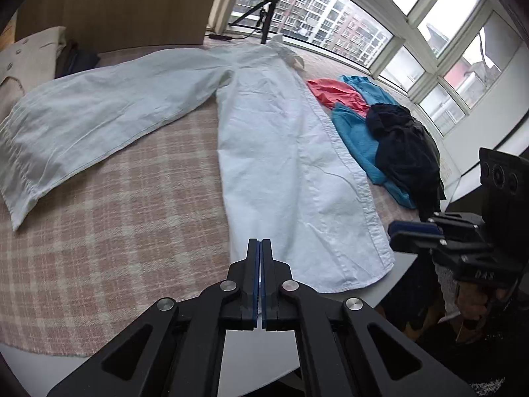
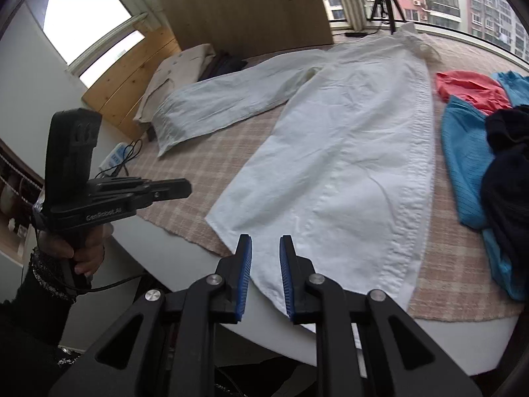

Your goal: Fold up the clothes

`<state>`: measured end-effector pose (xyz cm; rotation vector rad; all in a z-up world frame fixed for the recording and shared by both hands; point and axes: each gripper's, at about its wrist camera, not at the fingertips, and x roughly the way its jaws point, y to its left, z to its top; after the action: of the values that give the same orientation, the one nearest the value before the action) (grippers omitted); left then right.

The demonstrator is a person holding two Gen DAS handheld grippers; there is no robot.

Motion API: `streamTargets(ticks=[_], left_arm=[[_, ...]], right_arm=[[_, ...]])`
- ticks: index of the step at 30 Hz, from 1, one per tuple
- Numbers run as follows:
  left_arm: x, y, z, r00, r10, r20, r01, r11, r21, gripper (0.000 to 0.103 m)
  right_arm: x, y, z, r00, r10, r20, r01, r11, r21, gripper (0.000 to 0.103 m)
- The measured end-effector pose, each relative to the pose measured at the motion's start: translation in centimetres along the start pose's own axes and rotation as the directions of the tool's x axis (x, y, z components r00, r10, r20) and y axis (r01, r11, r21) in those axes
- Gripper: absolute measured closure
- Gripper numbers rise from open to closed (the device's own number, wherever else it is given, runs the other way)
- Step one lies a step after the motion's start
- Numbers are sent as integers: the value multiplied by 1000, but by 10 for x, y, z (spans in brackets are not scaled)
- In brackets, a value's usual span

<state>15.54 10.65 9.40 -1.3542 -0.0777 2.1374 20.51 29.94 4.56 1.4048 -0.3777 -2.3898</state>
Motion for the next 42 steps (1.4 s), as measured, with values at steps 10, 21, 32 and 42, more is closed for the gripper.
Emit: streamTargets(ticks=[10,21,32,42], left_arm=[[79,-140,-27,971,-117,-207,196,886,421,69],[108,-161,-36,977,-42,-209,137,876,463,103],[66,-169,-41,980,-141,-139,187,889,417,103],[86,-156,-34,992,-71,-105,100,947,304,102]], right_arm=[[-4,-113,-40,995,93,-36,-71,917,393,83],[10,-123,-50,991,122,-55,-88,902,422,83],[26,-132,7,995,92,-42,-71,932,355,74],[53,-137,38,985,-43,-166,87,960,268,99]])
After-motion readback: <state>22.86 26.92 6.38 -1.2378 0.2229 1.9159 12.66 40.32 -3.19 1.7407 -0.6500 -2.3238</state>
